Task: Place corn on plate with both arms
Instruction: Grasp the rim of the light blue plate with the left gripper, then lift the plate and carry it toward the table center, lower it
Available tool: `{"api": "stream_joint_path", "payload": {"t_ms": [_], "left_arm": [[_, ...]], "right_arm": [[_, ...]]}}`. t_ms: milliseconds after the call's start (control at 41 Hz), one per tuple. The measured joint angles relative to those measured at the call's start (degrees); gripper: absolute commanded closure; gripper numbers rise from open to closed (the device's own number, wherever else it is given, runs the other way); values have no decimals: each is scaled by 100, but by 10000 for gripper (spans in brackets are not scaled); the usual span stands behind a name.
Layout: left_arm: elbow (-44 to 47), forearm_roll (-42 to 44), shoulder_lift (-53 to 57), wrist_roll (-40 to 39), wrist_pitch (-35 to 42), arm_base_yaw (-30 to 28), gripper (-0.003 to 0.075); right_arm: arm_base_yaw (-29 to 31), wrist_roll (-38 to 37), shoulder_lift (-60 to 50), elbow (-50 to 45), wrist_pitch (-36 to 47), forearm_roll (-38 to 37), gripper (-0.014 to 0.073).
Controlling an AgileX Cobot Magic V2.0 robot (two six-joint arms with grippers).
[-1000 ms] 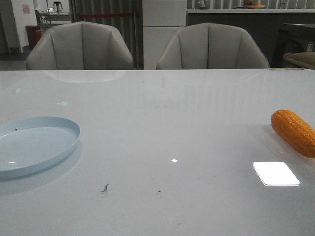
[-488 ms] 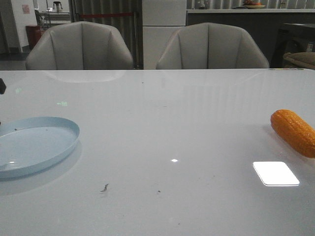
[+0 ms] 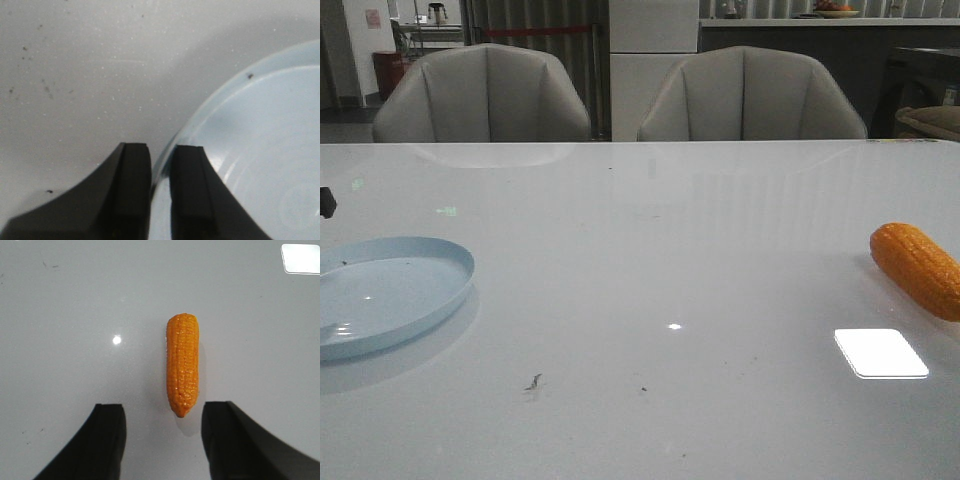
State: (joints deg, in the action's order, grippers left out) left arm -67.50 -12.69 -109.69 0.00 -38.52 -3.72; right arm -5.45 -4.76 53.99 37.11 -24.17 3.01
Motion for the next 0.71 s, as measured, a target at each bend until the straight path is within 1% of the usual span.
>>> {"api": "stream_joint_path", "payload": {"t_ms": [171,341,415,561,707], "left_arm": [[-249,-38,-55,0,-330,0,625],[-1139,-250,-111,0,-1004,0,626],[-1614,-484,-111,0,-1265,0,630],[-2458,-1268,-111,0,-1830,0,631],[-3012,-1823,-111,0,-2179,205,631]], "right_arm": [[0,0,0,0,0,0,140],[0,0,0,0,0,0,140],[0,0,0,0,0,0,140],[0,0,0,0,0,0,140],[0,0,0,0,0,0,140]]}}
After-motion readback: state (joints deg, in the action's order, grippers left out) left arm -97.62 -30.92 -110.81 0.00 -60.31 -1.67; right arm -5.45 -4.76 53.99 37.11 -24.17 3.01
